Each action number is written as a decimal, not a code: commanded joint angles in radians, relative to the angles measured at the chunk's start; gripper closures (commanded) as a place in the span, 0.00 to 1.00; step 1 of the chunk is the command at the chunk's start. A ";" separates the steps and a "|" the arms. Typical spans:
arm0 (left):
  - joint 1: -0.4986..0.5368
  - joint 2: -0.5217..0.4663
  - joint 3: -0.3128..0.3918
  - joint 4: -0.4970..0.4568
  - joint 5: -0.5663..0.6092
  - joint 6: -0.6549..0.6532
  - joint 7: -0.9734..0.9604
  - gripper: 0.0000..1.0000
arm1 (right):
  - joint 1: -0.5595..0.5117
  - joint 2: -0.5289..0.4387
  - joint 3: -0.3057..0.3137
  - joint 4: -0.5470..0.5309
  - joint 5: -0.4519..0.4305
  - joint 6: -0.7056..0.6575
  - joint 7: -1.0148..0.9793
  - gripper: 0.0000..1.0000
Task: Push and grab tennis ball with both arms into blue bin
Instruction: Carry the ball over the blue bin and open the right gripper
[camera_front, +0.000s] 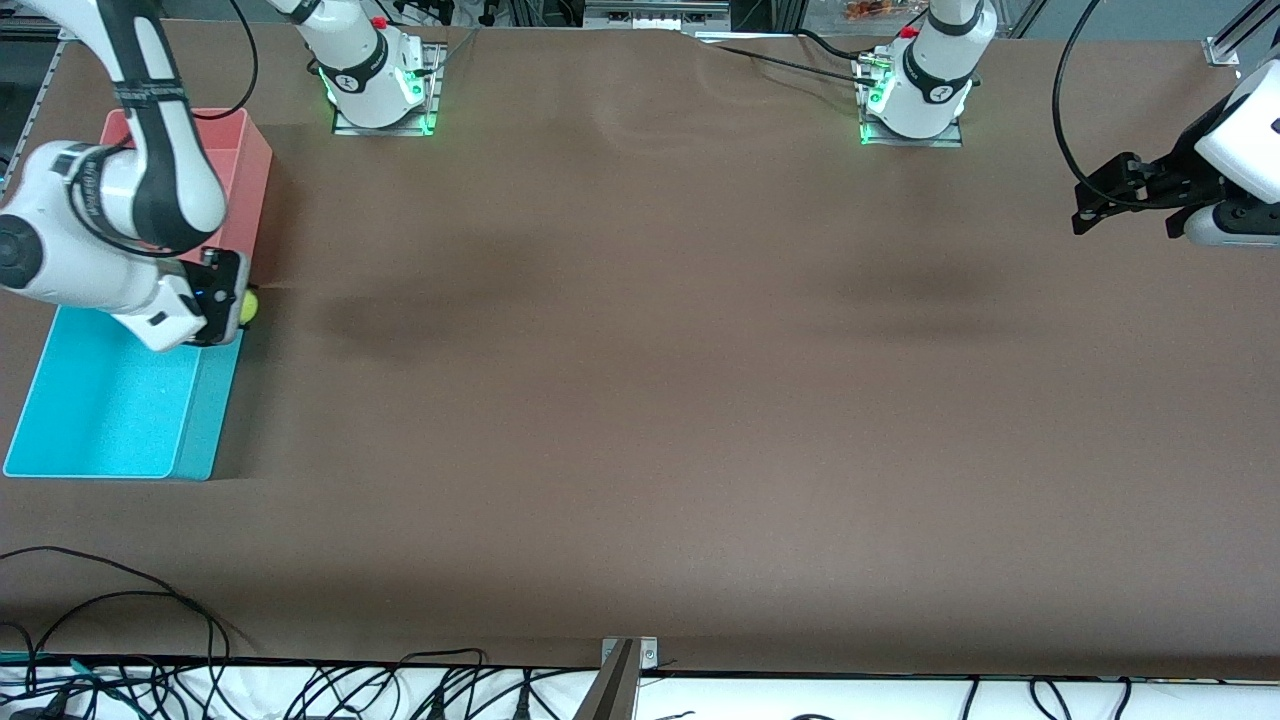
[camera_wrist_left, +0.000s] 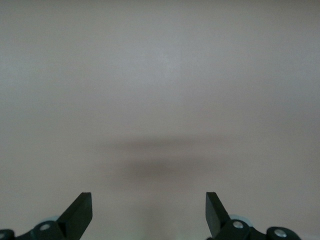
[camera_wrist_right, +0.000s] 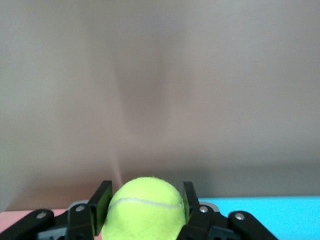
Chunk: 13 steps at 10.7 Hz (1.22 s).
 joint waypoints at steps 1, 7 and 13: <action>-0.002 0.016 -0.008 0.036 0.033 -0.035 -0.019 0.00 | -0.006 0.014 -0.070 0.119 -0.018 -0.066 0.088 0.91; -0.005 0.022 -0.008 0.037 0.033 -0.036 -0.017 0.00 | -0.032 0.149 -0.220 0.185 -0.054 0.062 0.164 0.90; -0.008 0.022 -0.010 0.039 0.033 -0.036 -0.019 0.00 | -0.057 0.254 -0.219 0.186 0.046 0.134 0.162 0.14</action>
